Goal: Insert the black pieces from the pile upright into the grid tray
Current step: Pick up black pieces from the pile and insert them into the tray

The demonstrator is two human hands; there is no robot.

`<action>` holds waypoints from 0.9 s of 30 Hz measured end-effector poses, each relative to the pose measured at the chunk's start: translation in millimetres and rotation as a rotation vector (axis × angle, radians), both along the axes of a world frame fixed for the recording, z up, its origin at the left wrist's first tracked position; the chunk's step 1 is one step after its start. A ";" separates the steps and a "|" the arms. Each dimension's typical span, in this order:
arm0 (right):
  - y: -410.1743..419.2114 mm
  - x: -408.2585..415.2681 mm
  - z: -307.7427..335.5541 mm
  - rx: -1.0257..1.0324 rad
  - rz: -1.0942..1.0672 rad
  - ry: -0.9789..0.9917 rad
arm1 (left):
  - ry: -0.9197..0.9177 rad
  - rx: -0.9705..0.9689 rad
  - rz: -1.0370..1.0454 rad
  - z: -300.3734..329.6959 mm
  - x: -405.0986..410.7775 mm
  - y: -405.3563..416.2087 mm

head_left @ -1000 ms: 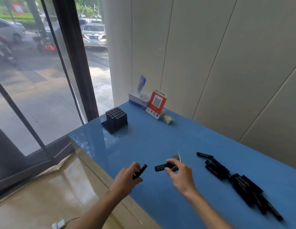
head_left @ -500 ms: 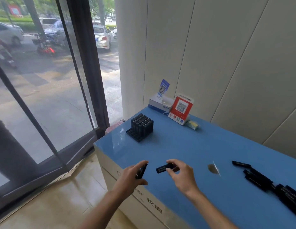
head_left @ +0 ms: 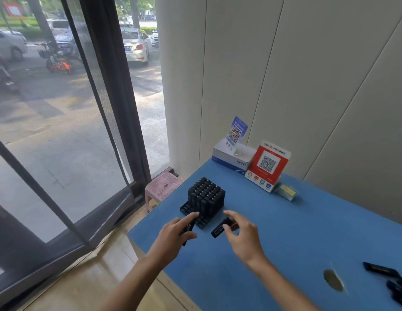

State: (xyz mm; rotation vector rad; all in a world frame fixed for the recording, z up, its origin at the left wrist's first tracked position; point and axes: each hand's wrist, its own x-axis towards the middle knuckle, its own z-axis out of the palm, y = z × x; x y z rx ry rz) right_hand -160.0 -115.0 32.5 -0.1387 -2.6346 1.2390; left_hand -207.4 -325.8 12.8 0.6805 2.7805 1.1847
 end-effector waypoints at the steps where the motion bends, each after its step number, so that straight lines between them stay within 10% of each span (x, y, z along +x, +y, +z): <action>1: -0.8 -8.0 -0.7 0.003 -0.009 0.007 | 0.000 0.011 -0.004 -0.3 -9.0 -0.2; 27: -74.7 -75.6 -40.5 0.377 -0.416 0.006 | 0.093 0.154 -0.443 -30.7 -163.5 -46.9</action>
